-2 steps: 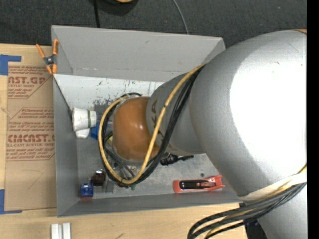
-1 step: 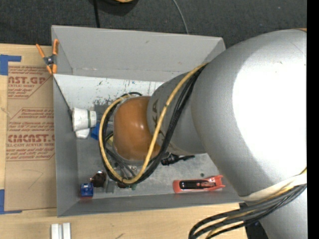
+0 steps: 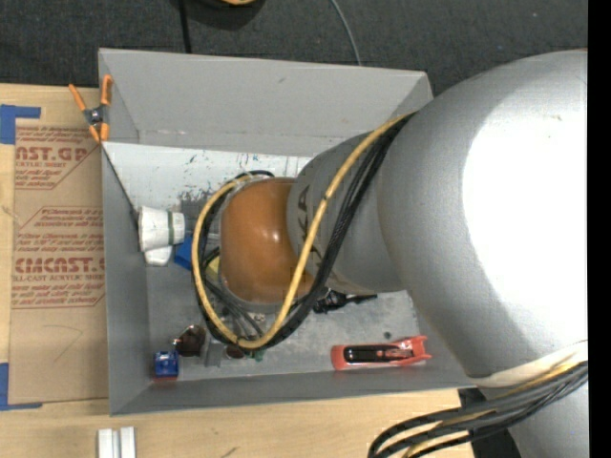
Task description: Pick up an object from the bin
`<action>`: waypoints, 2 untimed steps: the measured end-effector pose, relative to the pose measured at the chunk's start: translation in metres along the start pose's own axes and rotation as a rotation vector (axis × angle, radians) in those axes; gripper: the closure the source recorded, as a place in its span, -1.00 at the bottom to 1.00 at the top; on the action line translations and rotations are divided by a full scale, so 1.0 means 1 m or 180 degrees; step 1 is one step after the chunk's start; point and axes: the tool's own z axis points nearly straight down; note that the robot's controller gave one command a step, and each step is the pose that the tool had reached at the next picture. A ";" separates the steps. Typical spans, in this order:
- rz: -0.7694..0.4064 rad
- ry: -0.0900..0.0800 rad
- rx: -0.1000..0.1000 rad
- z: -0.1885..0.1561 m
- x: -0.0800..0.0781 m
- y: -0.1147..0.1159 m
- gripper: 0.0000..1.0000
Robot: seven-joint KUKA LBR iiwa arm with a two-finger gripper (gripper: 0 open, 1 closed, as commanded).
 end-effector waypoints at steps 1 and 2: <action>0.0000 0.0008 0.0004 -0.017 0.000 0.000 1.00; 0.0000 0.0006 0.0002 -0.039 0.000 0.000 1.00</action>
Offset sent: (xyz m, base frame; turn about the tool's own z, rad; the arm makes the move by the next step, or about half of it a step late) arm -0.0002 0.0000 0.0272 0.0000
